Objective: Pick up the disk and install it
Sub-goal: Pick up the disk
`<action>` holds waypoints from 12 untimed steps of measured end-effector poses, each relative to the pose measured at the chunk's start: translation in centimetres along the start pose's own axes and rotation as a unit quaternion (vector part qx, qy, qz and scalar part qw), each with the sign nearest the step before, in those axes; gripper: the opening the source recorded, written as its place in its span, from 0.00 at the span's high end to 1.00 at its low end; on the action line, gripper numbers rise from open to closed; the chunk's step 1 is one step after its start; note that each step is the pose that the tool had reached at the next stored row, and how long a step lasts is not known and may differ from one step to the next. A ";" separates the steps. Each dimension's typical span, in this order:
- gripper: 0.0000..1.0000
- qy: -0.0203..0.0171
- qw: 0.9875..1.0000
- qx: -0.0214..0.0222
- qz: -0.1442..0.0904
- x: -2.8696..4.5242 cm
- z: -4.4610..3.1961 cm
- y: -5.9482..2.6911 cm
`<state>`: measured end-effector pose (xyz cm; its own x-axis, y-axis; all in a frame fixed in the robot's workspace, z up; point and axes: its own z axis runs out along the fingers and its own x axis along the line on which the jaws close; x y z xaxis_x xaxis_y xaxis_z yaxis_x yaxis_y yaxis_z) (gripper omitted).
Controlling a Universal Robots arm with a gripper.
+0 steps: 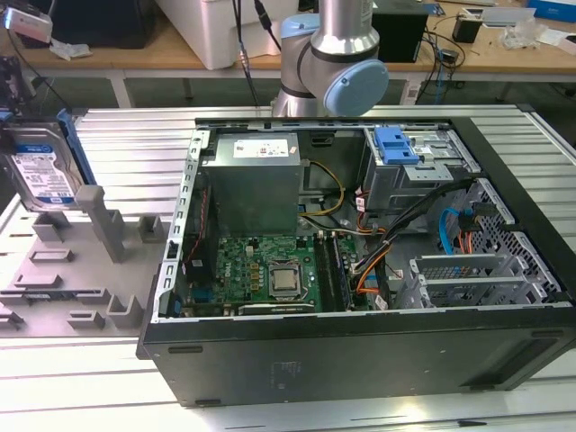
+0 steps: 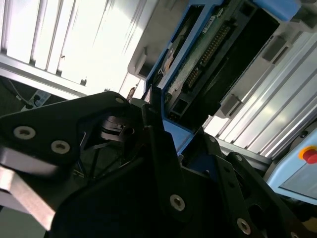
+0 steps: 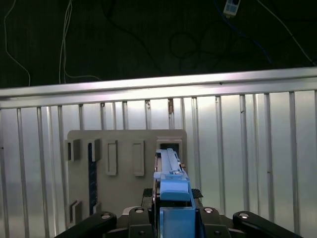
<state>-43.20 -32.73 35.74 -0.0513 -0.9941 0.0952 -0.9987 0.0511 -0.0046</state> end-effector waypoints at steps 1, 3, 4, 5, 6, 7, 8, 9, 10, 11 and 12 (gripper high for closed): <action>0.63 0.000 1.000 0.000 0.000 0.02 -0.25 0.00; 0.63 0.001 1.000 0.000 0.000 0.05 -0.53 0.00; 0.63 0.001 1.000 0.000 0.000 0.07 -0.73 0.00; 0.63 0.001 1.000 0.000 0.000 0.08 -0.87 -0.01; 0.63 0.002 1.000 0.000 0.000 0.11 -1.16 0.00; 0.63 0.002 1.000 0.000 0.000 0.13 -1.36 -0.01; 0.63 0.003 1.000 0.000 0.000 0.14 -1.52 -0.01; 0.63 0.003 1.000 0.000 0.000 0.15 -1.63 -0.01; 0.63 0.004 1.000 0.000 0.000 0.16 -1.73 -0.01; 0.63 0.005 1.000 0.000 0.000 0.18 -1.84 -0.01; 0.63 0.005 1.000 0.000 0.000 0.18 -1.95 -0.01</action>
<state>-43.20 -32.72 37.70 -0.0514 -0.9931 0.1056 -0.9987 0.0511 -0.0051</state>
